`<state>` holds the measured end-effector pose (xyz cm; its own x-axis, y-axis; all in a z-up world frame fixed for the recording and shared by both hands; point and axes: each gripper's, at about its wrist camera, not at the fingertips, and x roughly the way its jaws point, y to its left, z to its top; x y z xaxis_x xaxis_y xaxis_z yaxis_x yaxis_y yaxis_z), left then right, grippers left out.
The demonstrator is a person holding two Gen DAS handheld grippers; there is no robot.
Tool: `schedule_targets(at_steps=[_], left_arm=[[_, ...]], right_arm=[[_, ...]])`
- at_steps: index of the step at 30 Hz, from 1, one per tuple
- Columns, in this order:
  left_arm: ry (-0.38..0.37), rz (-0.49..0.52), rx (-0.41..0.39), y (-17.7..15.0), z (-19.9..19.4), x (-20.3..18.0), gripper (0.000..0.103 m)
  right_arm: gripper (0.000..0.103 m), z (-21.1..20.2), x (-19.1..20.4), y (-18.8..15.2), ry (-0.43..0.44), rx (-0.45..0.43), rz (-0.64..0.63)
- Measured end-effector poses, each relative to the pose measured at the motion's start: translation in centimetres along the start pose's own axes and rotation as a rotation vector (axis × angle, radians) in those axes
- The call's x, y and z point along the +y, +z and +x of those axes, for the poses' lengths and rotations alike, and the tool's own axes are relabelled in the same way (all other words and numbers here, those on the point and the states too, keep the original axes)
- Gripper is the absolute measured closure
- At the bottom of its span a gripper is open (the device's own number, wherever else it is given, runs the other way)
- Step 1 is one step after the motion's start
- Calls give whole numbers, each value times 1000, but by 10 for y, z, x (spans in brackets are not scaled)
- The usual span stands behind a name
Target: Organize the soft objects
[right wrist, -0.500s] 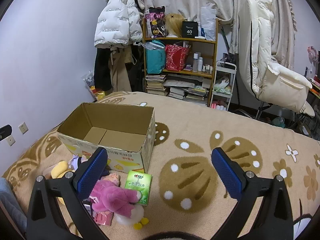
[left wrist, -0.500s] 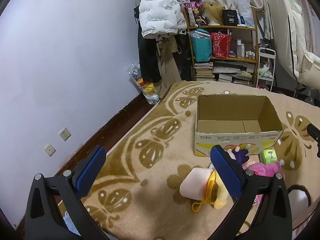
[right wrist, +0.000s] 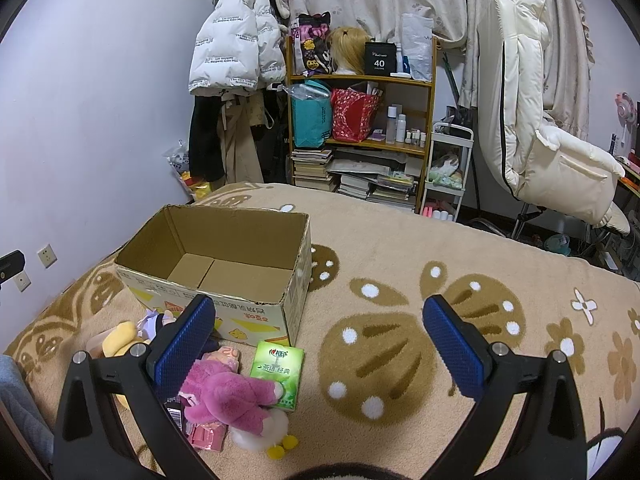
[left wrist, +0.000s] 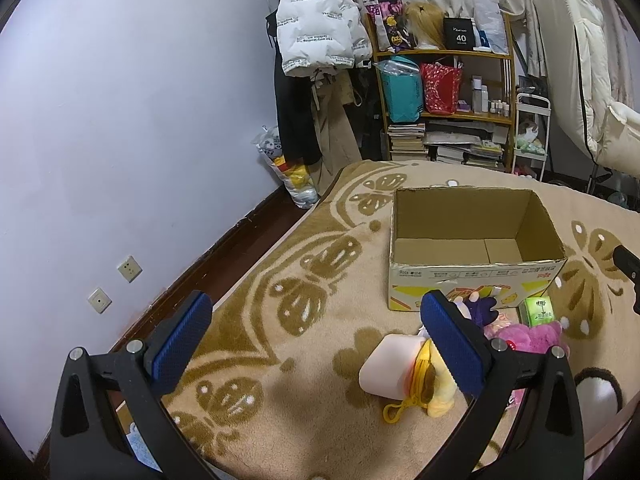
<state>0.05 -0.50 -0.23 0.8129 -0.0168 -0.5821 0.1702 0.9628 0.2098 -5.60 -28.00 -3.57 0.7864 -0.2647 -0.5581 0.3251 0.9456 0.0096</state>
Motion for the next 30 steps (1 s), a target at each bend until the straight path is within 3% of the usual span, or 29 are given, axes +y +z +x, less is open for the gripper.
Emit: schedule_targets(at_steps=[30], left_arm=[[1,3,2,-2,3,-1,0]], right_arm=[[0,2,1,0,5,4,-1]])
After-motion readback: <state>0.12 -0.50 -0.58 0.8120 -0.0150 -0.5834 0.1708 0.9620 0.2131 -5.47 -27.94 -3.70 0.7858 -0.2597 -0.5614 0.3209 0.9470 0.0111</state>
